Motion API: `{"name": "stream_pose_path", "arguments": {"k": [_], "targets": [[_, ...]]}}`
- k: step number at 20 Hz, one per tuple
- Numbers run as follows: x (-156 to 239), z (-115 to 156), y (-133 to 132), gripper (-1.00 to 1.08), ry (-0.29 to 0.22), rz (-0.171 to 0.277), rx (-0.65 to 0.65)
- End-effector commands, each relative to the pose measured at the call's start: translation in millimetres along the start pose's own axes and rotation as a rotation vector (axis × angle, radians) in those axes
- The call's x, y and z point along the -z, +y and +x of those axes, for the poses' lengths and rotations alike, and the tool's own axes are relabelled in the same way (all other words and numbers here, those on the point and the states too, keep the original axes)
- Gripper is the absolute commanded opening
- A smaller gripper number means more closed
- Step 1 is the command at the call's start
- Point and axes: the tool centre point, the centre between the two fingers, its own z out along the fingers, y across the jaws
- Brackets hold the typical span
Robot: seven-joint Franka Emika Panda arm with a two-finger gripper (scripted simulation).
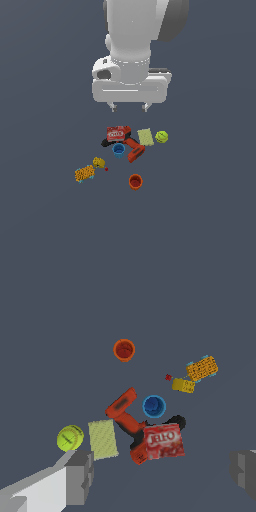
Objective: Pick up a designated object from a clutter of objects.
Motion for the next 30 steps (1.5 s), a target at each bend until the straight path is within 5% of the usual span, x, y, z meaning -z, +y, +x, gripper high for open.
{"name": "stream_pose_path", "arguments": {"k": [1, 11, 30], "targets": [[0.0, 0.0, 0.0, 1.0, 0.0, 0.0, 0.0], [-3.6, -0.1, 29.3, 1.0, -0.013, 0.02, -0.073], [-29.0, -4.7, 33.0, 1.0, -0.016, 0.018, -0.225]]}}
